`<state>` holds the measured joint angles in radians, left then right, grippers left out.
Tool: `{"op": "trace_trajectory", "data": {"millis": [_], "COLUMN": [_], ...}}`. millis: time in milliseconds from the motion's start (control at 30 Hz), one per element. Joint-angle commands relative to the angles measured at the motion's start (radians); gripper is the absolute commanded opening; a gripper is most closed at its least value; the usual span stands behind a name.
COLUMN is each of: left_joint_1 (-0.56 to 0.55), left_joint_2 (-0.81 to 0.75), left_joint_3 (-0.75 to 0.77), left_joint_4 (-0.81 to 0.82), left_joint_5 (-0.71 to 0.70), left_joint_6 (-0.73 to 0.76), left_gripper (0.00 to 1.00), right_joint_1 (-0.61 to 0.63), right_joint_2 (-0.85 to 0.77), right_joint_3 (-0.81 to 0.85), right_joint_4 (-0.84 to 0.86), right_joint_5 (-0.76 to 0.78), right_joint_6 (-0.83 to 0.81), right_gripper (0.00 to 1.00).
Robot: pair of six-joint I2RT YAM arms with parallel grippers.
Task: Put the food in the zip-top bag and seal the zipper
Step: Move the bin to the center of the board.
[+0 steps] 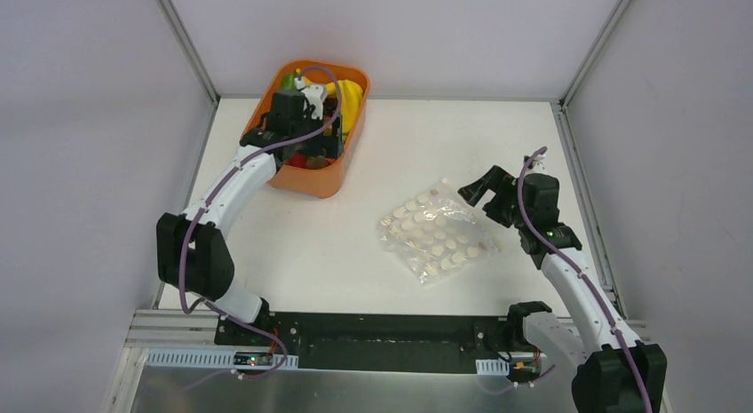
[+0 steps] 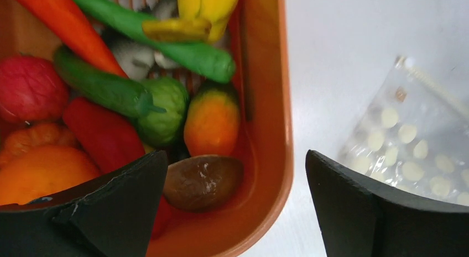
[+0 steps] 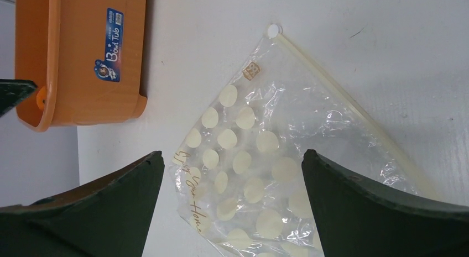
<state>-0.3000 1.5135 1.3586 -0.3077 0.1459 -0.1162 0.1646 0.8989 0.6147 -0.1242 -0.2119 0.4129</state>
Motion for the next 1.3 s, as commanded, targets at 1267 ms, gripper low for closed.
{"op": "trace_trajectory", "data": {"millis": [1267], "left_joint_1": [-0.059], "left_joint_2": [-0.444], "left_joint_3": [-0.399], "left_joint_4": [0.076], "left_joint_5": [0.057], "left_joint_6": [-0.134], "left_gripper": [0.98], "right_joint_1": [0.005], "right_joint_2": [0.252], "right_joint_3": [0.101], "right_joint_4": [-0.084], "right_joint_5": [0.161], "right_joint_6": [0.034], "right_gripper": [0.98]}}
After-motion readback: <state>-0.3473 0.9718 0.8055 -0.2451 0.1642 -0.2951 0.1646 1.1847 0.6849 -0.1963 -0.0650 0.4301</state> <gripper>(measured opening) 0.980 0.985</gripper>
